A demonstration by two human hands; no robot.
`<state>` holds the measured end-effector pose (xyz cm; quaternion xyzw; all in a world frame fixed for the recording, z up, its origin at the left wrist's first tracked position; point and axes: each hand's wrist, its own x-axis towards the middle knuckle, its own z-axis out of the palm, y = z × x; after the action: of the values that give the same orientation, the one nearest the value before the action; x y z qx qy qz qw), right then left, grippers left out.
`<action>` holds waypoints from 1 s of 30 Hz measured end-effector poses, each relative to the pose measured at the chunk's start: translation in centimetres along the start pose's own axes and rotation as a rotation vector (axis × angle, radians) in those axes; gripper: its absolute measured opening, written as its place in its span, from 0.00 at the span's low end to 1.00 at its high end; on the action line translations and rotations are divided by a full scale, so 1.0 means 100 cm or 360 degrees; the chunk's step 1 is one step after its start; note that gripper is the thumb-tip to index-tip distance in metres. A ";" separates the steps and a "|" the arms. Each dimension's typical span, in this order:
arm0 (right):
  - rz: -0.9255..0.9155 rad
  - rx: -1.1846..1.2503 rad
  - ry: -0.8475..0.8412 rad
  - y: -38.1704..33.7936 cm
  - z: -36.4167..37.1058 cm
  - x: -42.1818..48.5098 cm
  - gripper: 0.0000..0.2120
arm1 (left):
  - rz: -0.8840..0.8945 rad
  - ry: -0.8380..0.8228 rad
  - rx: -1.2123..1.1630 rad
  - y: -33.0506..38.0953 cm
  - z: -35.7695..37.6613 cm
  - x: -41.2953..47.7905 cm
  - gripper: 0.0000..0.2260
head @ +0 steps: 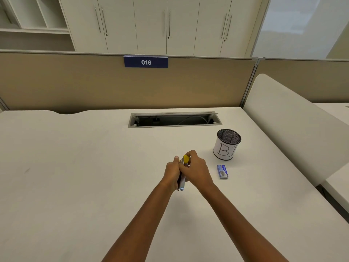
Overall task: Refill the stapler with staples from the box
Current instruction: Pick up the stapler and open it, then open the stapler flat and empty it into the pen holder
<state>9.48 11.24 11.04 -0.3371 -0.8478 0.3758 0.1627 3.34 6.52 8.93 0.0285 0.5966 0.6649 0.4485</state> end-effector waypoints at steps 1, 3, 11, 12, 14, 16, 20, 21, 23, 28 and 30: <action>0.0014 -0.0009 -0.0003 0.000 -0.001 0.001 0.14 | 0.0007 0.0002 -0.0001 0.001 0.001 0.000 0.20; 0.0022 0.0022 0.0013 -0.003 -0.005 0.001 0.12 | 0.0002 0.0029 -0.0052 0.001 0.002 0.001 0.20; -0.0298 0.0376 0.0150 -0.018 -0.007 -0.017 0.07 | 0.0008 0.0202 -0.0600 0.018 -0.019 0.015 0.21; -0.0310 0.0395 0.0148 -0.018 -0.007 -0.018 0.07 | -0.0002 0.0208 -0.0613 0.019 -0.020 0.016 0.19; -0.0352 0.0418 0.0150 -0.017 -0.009 -0.022 0.07 | -0.0019 0.0193 -0.0621 0.020 -0.024 0.015 0.18; -0.0383 0.0424 0.0148 -0.014 -0.009 -0.026 0.07 | -0.0017 0.0158 -0.0660 0.018 -0.028 0.016 0.18; -0.0370 0.0445 0.0145 -0.002 -0.007 -0.032 0.10 | -0.0004 0.0103 -0.0820 0.017 -0.034 0.021 0.14; -0.0360 0.0461 0.0131 0.002 -0.006 -0.034 0.12 | -0.0001 0.0101 -0.0876 0.018 -0.035 0.023 0.14; -0.0337 0.0471 0.0095 0.010 -0.004 -0.039 0.15 | 0.0016 0.0103 -0.0956 0.019 -0.038 0.026 0.14; -0.0308 0.0371 -0.0017 0.031 0.005 -0.050 0.15 | 0.0052 0.0086 -0.0984 0.022 -0.041 0.030 0.15; -0.0282 0.0368 -0.0062 0.036 0.009 -0.053 0.14 | 0.0064 0.0062 -0.0945 0.022 -0.042 0.029 0.17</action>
<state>14.45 8.91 7.61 -0.2326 -0.8283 0.4615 0.2165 -2.06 5.39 8.05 -0.1050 0.3839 0.8195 0.4124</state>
